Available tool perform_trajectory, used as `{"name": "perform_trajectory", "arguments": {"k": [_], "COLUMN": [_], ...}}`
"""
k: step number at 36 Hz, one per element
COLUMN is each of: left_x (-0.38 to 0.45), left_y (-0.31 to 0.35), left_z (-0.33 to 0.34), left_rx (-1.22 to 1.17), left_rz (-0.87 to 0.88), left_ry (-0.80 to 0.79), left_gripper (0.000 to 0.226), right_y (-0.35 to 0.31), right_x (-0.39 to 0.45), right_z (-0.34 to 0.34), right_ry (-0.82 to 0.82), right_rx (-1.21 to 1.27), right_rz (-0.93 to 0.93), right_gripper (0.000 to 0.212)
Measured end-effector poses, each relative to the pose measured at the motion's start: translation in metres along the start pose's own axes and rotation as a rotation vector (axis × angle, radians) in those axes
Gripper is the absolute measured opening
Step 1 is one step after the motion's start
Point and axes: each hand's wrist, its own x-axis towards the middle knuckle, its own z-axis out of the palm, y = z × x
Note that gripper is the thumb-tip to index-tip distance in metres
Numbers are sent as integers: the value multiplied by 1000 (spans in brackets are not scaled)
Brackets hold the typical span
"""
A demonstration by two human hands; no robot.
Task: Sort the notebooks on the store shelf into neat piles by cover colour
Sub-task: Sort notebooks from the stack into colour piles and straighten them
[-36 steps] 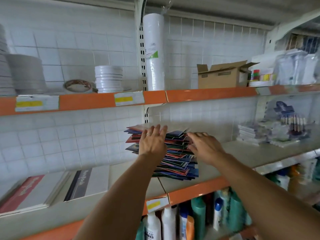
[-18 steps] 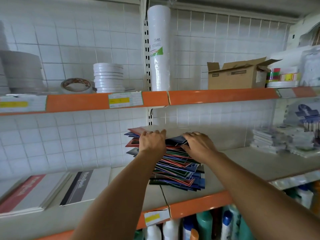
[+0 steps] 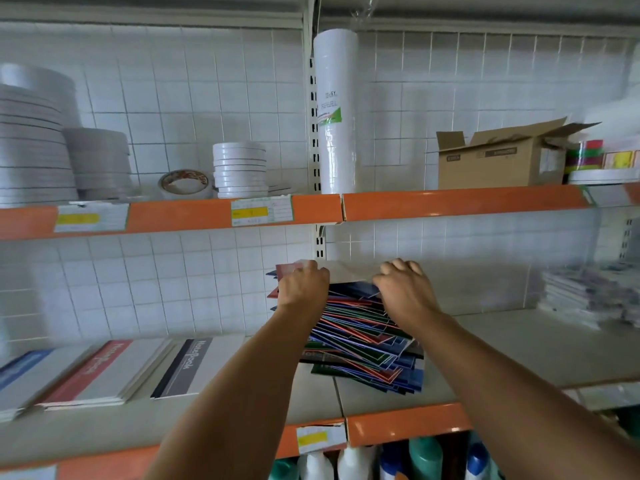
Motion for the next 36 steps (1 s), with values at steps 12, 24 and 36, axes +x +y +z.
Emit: {"name": "perform_trajectory", "arguments": {"k": [12, 24, 36], "left_x": [-4, -31, -105], "left_y": [4, -10, -44], "left_z": [5, -8, -29], "left_rx": [-201, -168, -165], "left_rz": [-43, -53, -185], "left_ry": [28, 98, 140], "left_gripper": [33, 48, 52], "right_y": [13, 18, -4], "right_x": [-7, -15, -32], "right_z": [-5, -12, -43], "right_ry": [-185, -58, -68], "right_rx": [197, 74, 194], "right_rz": [-72, -261, -276], "right_gripper": [71, 36, 79]}}
